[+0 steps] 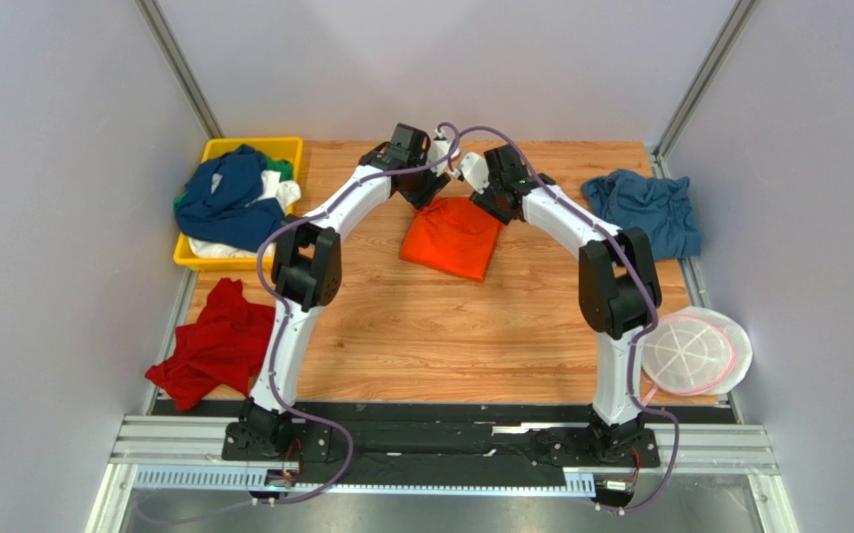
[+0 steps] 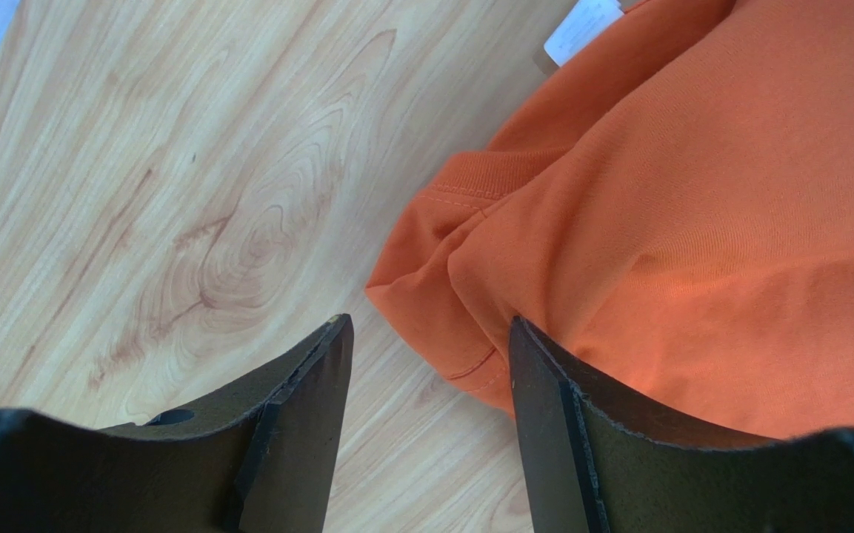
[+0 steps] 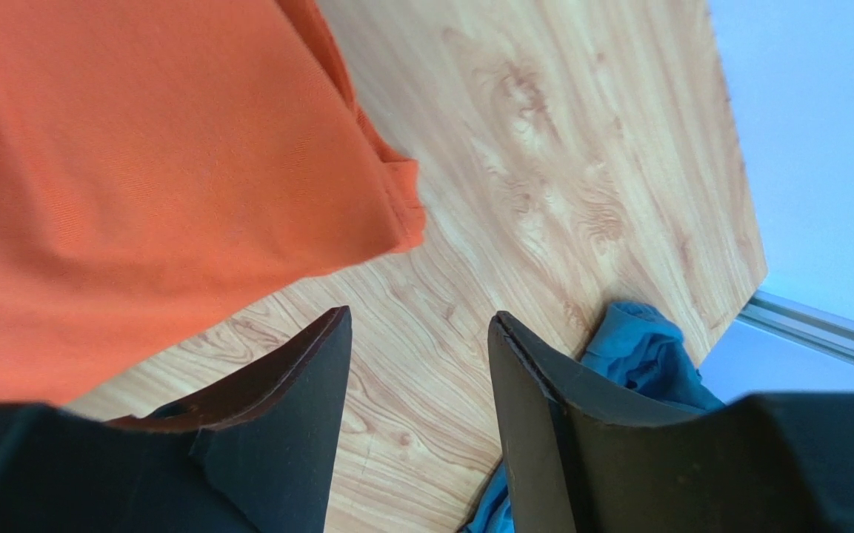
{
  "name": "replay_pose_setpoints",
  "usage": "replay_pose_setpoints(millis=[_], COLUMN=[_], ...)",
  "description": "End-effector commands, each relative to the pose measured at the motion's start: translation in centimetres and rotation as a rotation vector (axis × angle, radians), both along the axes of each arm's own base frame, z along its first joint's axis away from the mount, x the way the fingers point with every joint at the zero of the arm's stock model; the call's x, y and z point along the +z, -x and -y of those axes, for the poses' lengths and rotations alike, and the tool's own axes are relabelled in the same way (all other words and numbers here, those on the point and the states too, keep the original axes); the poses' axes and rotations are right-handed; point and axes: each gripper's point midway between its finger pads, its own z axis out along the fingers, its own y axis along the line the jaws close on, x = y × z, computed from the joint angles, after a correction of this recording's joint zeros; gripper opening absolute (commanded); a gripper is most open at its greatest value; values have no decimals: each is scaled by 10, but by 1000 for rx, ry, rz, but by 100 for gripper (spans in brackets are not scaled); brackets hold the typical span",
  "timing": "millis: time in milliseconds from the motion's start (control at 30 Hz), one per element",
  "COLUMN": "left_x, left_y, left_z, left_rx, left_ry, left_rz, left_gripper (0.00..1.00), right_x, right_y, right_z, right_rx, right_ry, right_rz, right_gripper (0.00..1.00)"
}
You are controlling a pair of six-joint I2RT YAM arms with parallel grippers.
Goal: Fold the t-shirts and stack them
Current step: Smooth out wrinkles on the folded tshirt
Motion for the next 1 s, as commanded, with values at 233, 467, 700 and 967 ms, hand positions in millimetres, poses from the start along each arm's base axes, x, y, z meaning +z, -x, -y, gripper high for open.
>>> replay_pose_setpoints(millis=[233,467,700,967], left_x=[54,77,73,51], left_y=[-2,3,6,3], left_z=[-2,-9,-6,6], left_rx=[29,34,23,7], left_ry=[57,53,70,99], left_rz=[73,112,92,39], left_gripper=[63,63,63,63], right_x=[43,25,-3,-23], right_y=[10,0,-11,-18], right_z=[-20,-35,-41,-41], right_rx=[-6,-1,3,5], right_ry=[-191,-256,-250,-228], right_rz=[58,40,5,-12], right_gripper=[54,54,55,54])
